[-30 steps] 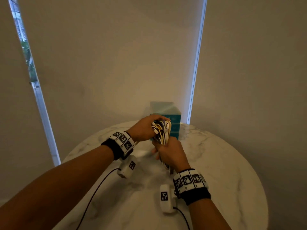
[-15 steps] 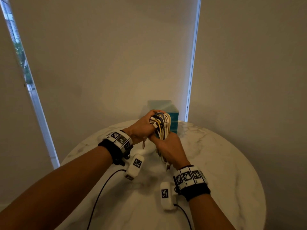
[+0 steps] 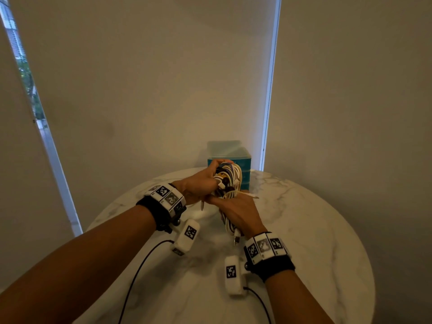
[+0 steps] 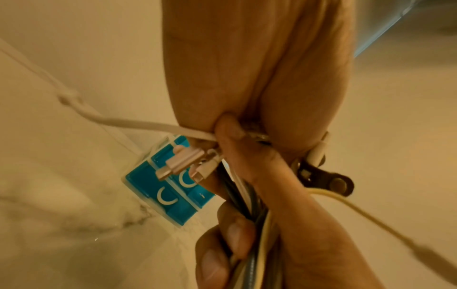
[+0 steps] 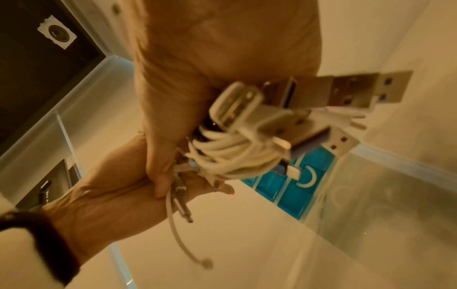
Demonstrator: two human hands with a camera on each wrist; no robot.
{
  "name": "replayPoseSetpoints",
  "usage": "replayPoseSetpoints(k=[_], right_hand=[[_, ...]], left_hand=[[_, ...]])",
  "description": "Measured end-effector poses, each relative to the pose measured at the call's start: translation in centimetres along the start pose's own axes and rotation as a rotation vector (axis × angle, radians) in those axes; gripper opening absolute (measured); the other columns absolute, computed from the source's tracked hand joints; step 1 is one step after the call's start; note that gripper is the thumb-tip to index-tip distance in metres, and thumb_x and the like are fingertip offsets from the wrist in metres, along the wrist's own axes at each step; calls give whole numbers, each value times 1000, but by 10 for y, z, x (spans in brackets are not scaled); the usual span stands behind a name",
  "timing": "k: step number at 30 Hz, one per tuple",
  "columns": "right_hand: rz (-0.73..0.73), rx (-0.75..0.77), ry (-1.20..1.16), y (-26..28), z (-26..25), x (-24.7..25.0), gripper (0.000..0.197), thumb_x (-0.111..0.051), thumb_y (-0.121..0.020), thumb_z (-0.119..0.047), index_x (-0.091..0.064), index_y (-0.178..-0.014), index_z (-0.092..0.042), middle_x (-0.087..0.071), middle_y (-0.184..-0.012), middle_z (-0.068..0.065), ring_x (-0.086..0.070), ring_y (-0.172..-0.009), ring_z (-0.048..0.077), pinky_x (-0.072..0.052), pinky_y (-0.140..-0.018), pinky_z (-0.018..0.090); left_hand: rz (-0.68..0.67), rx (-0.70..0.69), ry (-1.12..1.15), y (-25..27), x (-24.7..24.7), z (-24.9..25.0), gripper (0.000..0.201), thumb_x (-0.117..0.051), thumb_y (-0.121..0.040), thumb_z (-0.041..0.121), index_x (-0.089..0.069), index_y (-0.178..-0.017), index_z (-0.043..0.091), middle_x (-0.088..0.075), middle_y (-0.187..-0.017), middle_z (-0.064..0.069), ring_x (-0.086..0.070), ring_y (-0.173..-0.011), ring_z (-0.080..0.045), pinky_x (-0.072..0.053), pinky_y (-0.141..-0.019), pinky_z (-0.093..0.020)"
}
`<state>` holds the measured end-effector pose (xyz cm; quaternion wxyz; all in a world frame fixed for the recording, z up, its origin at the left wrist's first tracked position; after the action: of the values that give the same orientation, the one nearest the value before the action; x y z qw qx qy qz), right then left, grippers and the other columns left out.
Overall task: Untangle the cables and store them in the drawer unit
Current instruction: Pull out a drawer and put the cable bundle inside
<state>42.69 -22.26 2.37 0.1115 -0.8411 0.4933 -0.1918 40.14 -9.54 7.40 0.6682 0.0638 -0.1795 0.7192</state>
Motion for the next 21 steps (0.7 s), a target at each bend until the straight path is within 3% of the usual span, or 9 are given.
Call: replayPoseSetpoints(k=[4, 8, 12, 14, 16, 19, 21], right_hand=[[124, -59, -149, -1, 2, -3, 15, -83, -87, -26, -69, -89, -31, -75, -76, -13, -70, -72, 1, -55, -72, 21], [129, -108, -209, 2, -2, 0, 22, -66, -103, -20, -62, -81, -22, -64, -64, 0, -60, -51, 6, -51, -58, 22], [70, -185, -276, 6, -2, -5, 31, -59, -108, -26, -68, -80, -15, -71, -63, 2, -64, -53, 16, -54, -59, 31], [33, -223, -333, 4, 3, -6, 28, -61, -106, -23, -68, -83, -10, -66, -66, 10, -62, -52, 20, -53, -61, 36], [-8, -247, -300, 1, 6, -4, 21, -67, -101, -22, -69, -84, -10, -63, -67, 13, -59, -53, 21, -52, -63, 39], [-54, -261, -201, -2, 10, -1, 18, -79, -94, -26, -70, -83, -15, -62, -64, 8, -57, -54, 17, -50, -61, 36], [-62, -251, -193, -6, 8, 0, 19, -81, -92, -28, -70, -85, -14, -61, -64, 6, -55, -53, 15, -49, -58, 33]], left_hand=[[-16, 2, 14, -8, -7, 6, 62, -40, -101, -13, -41, -151, 23, -56, -141, -15, -62, -128, -31, -62, -97, -41], [-41, -45, -62, -12, -15, 14, 63, -44, -98, -15, -40, -150, 21, -58, -137, -14, -61, -128, -28, -61, -94, -35], [8, -92, -216, -20, -17, 18, 53, -45, -97, -13, -49, -143, 15, -65, -121, -6, -65, -114, -20, -56, -89, -22], [45, -93, -359, -23, -9, 21, 51, -51, -92, -10, -54, -135, 18, -68, -117, -4, -67, -113, -21, -55, -88, -20], [48, -104, -623, -23, 1, 27, 52, -63, -87, 0, -53, -132, 23, -72, -116, -3, -70, -104, -22, -59, -84, -30], [72, -172, -1157, -23, 7, 36, 54, -79, -78, 20, -52, -124, 29, -72, -108, 2, -67, -89, -23, -60, -77, -42], [108, -254, -1234, -25, 6, 41, 51, -81, -75, 25, -52, -116, 28, -71, -103, 2, -66, -84, -24, -60, -72, -44]])
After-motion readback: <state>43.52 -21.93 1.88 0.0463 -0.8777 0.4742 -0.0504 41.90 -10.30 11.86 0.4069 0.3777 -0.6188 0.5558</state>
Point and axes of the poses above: each hand's wrist, its own y-axis away from the middle knuckle, its own x-axis out of the back of the hand, z = x × y, the point moved 3 cm from there along -y, towards the middle knuckle
